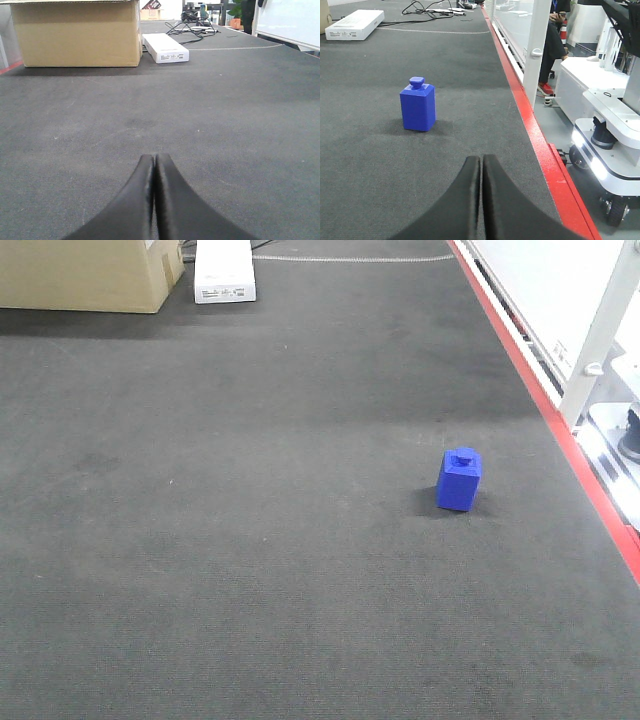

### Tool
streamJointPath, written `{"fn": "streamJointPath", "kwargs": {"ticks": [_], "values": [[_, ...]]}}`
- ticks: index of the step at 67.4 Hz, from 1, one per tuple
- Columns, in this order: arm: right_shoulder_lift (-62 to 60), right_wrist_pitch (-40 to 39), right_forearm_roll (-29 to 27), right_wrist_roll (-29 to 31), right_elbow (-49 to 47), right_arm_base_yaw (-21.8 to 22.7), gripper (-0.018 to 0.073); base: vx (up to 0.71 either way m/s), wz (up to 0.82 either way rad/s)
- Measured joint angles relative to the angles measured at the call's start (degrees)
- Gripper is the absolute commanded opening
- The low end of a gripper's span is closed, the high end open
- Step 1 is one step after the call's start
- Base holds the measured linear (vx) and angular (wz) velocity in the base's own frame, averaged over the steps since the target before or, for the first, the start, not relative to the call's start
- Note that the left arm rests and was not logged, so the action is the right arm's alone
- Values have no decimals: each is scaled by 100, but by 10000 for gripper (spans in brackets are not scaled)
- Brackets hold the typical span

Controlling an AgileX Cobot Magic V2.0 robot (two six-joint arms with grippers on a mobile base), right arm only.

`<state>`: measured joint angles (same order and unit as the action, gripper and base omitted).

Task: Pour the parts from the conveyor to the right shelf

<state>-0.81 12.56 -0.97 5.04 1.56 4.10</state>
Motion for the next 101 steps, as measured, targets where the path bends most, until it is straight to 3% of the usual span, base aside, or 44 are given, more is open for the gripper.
{"fn": "streamJointPath", "kwargs": {"ticks": [13,23,32,44,52,73,87,101], "values": [[0,-30,15,6,0,0,-10,0,0],[0,-518,97,10,0,0,-10,0,0],[0,-1563,97,12,0,0,-10,0,0],[0,-3676,97,7,0,0,-10,0,0],[0,-4074,19,-5,-332,0,-10,0,0],[38,-3642,20,-7,-2422,0,-10,0,0],[787,-3333,34,-7,-3435,0,-8,0,0],[1910,-1627,34,-7,-4335,0,0,0,0]]}}
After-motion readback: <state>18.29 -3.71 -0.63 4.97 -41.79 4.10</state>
